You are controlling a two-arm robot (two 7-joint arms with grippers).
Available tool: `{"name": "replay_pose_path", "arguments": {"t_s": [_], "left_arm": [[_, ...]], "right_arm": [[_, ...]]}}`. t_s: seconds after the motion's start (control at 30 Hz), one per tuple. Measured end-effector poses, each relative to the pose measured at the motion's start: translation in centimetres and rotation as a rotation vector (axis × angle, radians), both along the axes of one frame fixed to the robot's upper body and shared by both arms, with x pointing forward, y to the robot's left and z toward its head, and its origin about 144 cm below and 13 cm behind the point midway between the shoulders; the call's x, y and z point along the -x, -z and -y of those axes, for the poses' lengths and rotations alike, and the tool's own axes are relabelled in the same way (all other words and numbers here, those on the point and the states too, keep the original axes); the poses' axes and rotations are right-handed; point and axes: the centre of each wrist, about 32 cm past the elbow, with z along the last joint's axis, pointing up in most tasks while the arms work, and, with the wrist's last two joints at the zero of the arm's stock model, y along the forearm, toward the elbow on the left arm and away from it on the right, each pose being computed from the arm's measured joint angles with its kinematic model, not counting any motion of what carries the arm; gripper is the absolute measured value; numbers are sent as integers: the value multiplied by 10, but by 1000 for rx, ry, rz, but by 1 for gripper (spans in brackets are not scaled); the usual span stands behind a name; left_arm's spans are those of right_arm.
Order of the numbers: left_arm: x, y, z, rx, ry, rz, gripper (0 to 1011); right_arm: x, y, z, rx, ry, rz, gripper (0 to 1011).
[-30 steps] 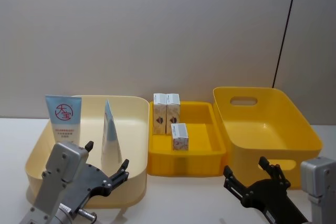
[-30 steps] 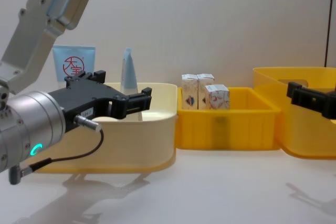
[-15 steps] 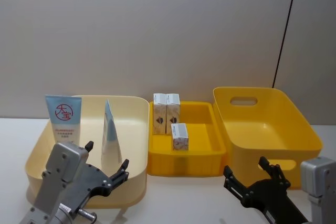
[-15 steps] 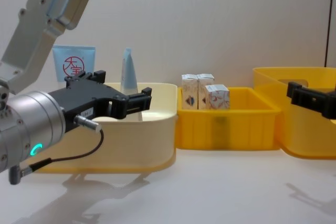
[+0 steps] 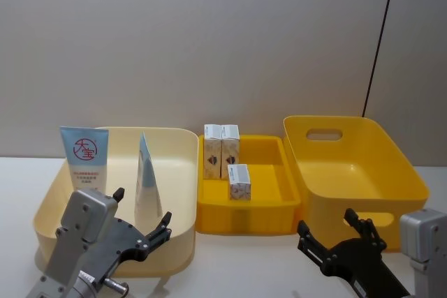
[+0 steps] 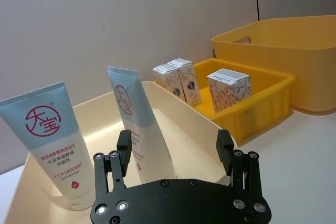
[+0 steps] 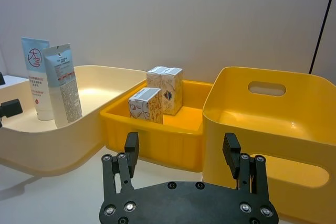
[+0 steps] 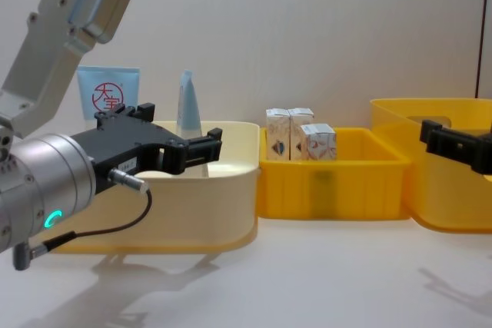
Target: Bimanual collaborative sorting of washing and personal care products
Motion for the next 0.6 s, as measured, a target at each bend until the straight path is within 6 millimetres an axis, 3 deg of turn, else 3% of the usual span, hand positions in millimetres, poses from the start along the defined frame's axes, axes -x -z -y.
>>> {"name": "replay_pose_path", "arguments": {"t_s": [0.6], "left_arm": [[0, 0, 0, 0, 0, 0, 1003]], "right_arm": [[0, 0, 0, 0, 0, 0, 998]]}}
